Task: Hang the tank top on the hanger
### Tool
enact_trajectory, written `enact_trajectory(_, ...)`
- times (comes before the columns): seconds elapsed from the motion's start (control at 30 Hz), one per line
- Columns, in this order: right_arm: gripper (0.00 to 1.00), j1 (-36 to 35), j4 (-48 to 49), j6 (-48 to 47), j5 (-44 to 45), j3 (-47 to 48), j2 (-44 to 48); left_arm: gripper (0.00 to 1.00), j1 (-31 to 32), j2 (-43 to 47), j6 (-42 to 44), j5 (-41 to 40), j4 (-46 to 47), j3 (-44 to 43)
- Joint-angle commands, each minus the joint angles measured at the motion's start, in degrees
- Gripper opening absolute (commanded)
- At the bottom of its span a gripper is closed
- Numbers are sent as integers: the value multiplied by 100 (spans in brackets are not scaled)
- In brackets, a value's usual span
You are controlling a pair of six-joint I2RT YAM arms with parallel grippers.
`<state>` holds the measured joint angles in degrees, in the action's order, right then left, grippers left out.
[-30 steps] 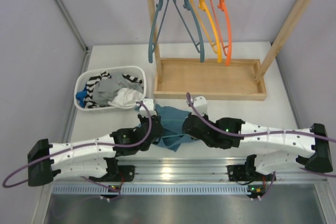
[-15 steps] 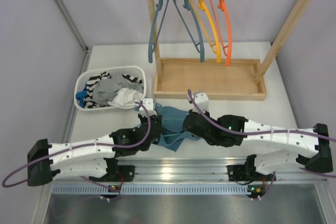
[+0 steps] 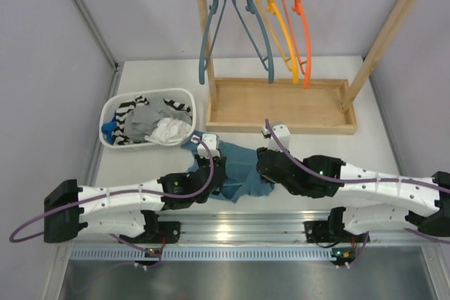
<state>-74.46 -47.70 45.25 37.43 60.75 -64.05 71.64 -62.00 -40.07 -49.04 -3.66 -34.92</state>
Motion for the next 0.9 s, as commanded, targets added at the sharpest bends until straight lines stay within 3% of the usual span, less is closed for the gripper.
enact_trajectory(0.0,41,98,-73,159,-78,-335,497,0,26,117,96,-27,392,-174)
enact_trajectory(0.2,50,98,453,-121,-367,-749,981,0,26,127,341,183,33,-340)
enact_trajectory(0.4,56,107,1868,-1562,-1342,-1004,1605,0,26,214,764,569,-521,-823)
enact_trajectory(0.67,58,220,2679,-3047,-2098,-521,1212,0,26,610,1142,1326,-847,-1254)
enact_trajectory(0.77,57,396,2678,-3181,-2327,-406,1000,0,35,724,1221,1466,-1004,-1377)
enact_trajectory(0.87,57,677,2871,-3198,-3098,-520,1043,0,35,856,1353,1555,-1093,-1500)
